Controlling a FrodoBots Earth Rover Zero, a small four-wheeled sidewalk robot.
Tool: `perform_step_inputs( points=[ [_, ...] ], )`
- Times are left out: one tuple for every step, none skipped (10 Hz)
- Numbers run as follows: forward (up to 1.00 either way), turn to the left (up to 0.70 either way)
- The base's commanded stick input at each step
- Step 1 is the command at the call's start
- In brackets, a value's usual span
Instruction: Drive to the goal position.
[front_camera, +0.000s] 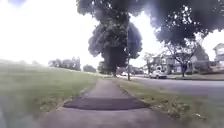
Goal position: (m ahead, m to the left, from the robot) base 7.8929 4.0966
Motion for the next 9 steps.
perform_step_inputs(
  points=[
    [0.7,0.0],
    [0.7,0.0],
    [0.7,0.0],
    [0.7,0.0],
    [0.7,0.0],
    [0.7,0.0],
    [0.7,0.0],
    [0.7,0.0],
    [0.7,0.0]
  ],
)
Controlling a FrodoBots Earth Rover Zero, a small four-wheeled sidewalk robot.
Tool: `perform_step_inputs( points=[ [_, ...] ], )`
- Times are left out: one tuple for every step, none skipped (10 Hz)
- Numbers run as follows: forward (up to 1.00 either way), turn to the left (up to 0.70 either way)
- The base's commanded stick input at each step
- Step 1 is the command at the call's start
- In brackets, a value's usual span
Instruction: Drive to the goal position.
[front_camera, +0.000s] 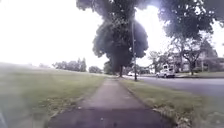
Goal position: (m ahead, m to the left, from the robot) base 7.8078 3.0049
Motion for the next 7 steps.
perform_step_inputs(
  points=[
    [0.7,0.0],
    [0.7,0.0],
    [0.7,0.0],
    [0.7,0.0],
    [0.7,0.0],
    [0.7,0.0],
    [0.7,0.0]
  ],
)
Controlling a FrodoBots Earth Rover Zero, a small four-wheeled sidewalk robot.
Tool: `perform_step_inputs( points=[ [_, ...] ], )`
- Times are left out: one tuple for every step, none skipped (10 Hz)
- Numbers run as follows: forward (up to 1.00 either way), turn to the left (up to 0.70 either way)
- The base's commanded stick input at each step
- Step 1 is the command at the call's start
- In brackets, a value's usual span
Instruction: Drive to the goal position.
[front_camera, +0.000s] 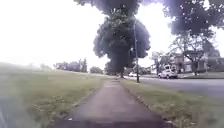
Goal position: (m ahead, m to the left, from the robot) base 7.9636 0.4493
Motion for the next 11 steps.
perform_step_inputs(
  points=[
    [0.7,0.0],
    [0.7,0.0],
    [0.7,0.0],
    [0.7,0.0],
    [0.7,0.0],
    [0.7,0.0],
    [0.7,0.0],
    [0.7,0.0],
    [0.7,0.0],
    [0.7,0.0],
    [0.7,0.0]
  ],
)
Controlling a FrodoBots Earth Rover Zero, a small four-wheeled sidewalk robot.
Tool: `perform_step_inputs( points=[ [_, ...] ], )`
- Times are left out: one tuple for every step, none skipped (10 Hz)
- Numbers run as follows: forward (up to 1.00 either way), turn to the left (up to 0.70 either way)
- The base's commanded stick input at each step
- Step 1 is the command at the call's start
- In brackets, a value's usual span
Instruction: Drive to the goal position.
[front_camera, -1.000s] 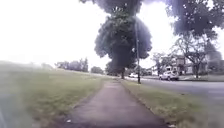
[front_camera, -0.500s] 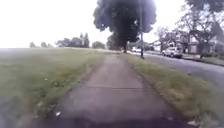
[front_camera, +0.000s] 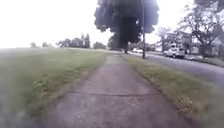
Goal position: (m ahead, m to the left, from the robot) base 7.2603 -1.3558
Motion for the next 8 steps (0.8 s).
perform_step_inputs(
  points=[
    [0.7,0.0],
    [0.7,0.0],
    [0.7,0.0],
    [0.7,0.0],
    [0.7,0.0],
    [0.7,0.0],
    [0.7,0.0],
    [0.7,0.0]
  ],
)
